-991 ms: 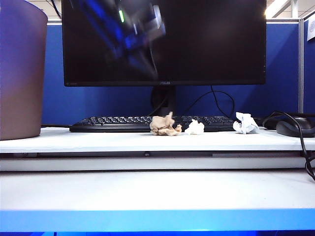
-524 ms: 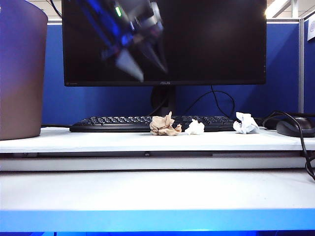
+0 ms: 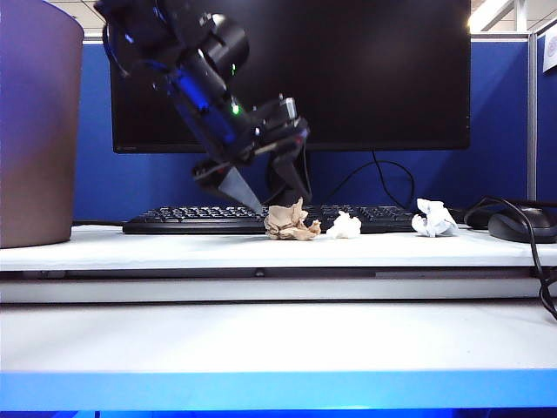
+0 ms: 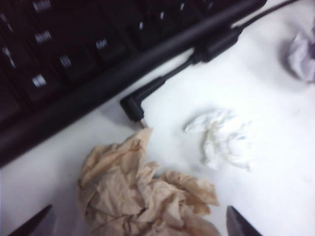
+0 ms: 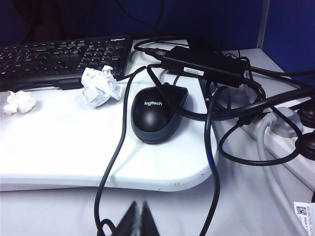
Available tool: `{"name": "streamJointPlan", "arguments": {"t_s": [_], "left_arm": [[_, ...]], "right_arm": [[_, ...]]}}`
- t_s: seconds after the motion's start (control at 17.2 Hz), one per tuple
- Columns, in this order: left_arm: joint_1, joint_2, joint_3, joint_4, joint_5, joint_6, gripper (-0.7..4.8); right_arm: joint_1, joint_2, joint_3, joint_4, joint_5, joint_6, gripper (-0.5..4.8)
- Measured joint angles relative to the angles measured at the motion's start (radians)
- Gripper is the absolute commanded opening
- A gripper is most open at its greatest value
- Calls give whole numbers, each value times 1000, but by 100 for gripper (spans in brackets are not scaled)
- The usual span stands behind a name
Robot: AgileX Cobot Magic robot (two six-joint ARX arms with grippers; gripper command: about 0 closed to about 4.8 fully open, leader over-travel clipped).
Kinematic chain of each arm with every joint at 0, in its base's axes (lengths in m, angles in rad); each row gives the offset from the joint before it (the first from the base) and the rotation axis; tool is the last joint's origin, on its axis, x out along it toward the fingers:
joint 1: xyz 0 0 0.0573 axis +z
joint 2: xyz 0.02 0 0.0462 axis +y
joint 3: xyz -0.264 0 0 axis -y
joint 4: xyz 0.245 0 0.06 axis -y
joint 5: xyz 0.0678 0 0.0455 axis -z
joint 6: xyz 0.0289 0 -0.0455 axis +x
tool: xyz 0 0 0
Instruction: Pick up all paper balls from the table and place them in the pink trash can.
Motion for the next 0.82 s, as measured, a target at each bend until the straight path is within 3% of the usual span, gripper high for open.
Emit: {"name": "streamJointPlan", "arguments": {"t_s": [0.17,0.29,0.35,0.41,0.64,0.82], "left_arm": [[0,38,0,1,2,-11,479],[0,50,-2,0,2,-11,219],[0,49,-1,4,3,-11,61],[0,50,-1,8,3,-11,-3],[1,49,-1,9,83,-12,-6],[-5,-7,0,-39,87,-11,-6]], "right_arm": [[0,0,0,0,0,0,-5],[0,0,0,0,0,0,-5],[0,0,0,0,0,0,-5],[0,0,0,0,0,0,-5],[0,0,0,0,0,0,-5],[0,0,0,0,0,0,-5]]}}
